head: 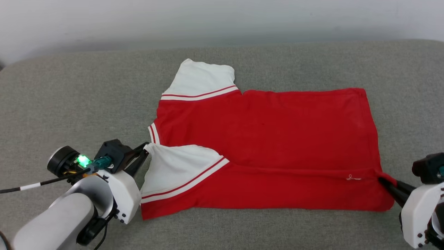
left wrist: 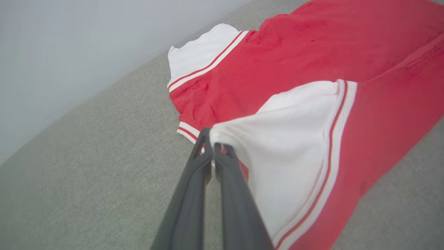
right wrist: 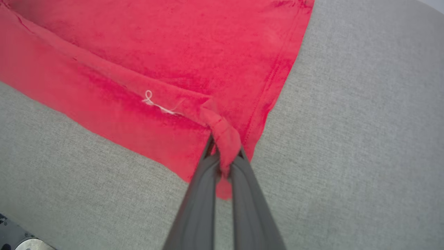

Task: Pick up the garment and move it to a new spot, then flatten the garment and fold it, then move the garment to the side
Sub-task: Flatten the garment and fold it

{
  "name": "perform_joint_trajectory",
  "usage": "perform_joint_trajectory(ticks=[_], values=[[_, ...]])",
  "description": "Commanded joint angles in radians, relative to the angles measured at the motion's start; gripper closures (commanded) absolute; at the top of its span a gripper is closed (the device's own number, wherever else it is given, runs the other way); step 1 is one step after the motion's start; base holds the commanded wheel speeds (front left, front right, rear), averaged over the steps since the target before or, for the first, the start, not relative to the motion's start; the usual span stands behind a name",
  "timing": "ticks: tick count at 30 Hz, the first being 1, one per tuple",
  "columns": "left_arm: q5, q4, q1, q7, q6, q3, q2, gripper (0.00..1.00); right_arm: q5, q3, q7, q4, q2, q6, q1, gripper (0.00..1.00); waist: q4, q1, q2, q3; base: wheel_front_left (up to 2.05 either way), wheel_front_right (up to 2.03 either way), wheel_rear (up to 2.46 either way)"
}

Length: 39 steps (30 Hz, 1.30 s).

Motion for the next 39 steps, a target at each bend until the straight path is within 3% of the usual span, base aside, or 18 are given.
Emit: perform_joint_trajectory(ticks=[1, 9, 17, 18, 19, 20, 21, 25, 30, 39], values=[[0.0, 0.025, -0.024, -0.007, -0.008, 0.002, -0.01, 1.0, -0.009, 0.012, 0.01, 0.016, 0.004, -0.001, -0.039, 1.0, -0.017, -0.0001, 0.0, 0.047, 0.0, 0.0, 0.0], [0.019, 0.182, -0.104, -0.017, -0.082, -0.024, -0.076, 1.0, -0.015, 0.091, 0.033, 0.135, 0.012, -0.001, -0.177, 1.0, -0.009, -0.0001, 0.0, 0.126, 0.0, 0.0, 0.0], [0.018, 0.34, -0.118, -0.055, -0.139, -0.064, -0.15, 1.0, 0.005, 0.184, 0.01, 0.231, 0.022, -0.001, -0.231, 1.0, -0.002, -0.0001, 0.0, 0.124, 0.0, 0.0, 0.0], [0.012, 0.358, -0.116, -0.061, -0.144, -0.064, -0.156, 1.0, 0.005, 0.184, 0.0, 0.237, 0.021, -0.001, -0.236, 0.73, -0.002, -0.0001, 0.0, 0.118, 0.0, 0.0, 0.0], [0.006, 0.375, -0.115, -0.062, -0.148, -0.064, -0.162, 0.81, 0.006, 0.179, -0.011, 0.243, 0.022, -0.001, -0.242, 0.25, 0.0, -0.0001, 0.0, 0.11, 0.0, 0.0, 0.0], [0.003, 0.39, -0.116, -0.062, -0.151, -0.067, -0.166, 0.26, 0.011, 0.173, -0.021, 0.246, 0.026, -0.001, -0.244, 0.0, 0.002, -0.0001, 0.0, 0.1, 0.0, 0.0, 0.0], [0.001, 0.404, -0.121, -0.065, -0.155, -0.066, -0.17, 0.0, 0.013, 0.167, -0.031, 0.245, 0.027, -0.001, -0.243, 0.0, 0.005, -0.0001, 0.0, 0.088, 0.0, 0.0, 0.0], [-0.017, 0.424, -0.143, -0.077, -0.165, -0.057, -0.178, 0.0, 0.01, 0.143, -0.067, 0.233, 0.016, -0.001, -0.212, 0.0, 0.018, -0.0001, 0.0, 0.038, 0.0, 0.0, 0.0], [-0.027, 0.387, -0.184, -0.033, -0.174, -0.05, -0.132, 0.0, -0.006, 0.1, -0.106, 0.191, 0.011, -0.001, -0.163, 0.0, 0.03, -0.0001, 0.0, -0.015, 0.0, 0.0, 0.0], [-0.141, 0.233, -0.28, 0.33, -0.191, -0.084, -0.058, 0.0, -0.042, 0.05, -0.096, 0.122, 0.048, -0.001, -0.08, 0.0, 0.047, -0.0001, 0.0, -0.061, 0.0, 0.0, 0.0]])
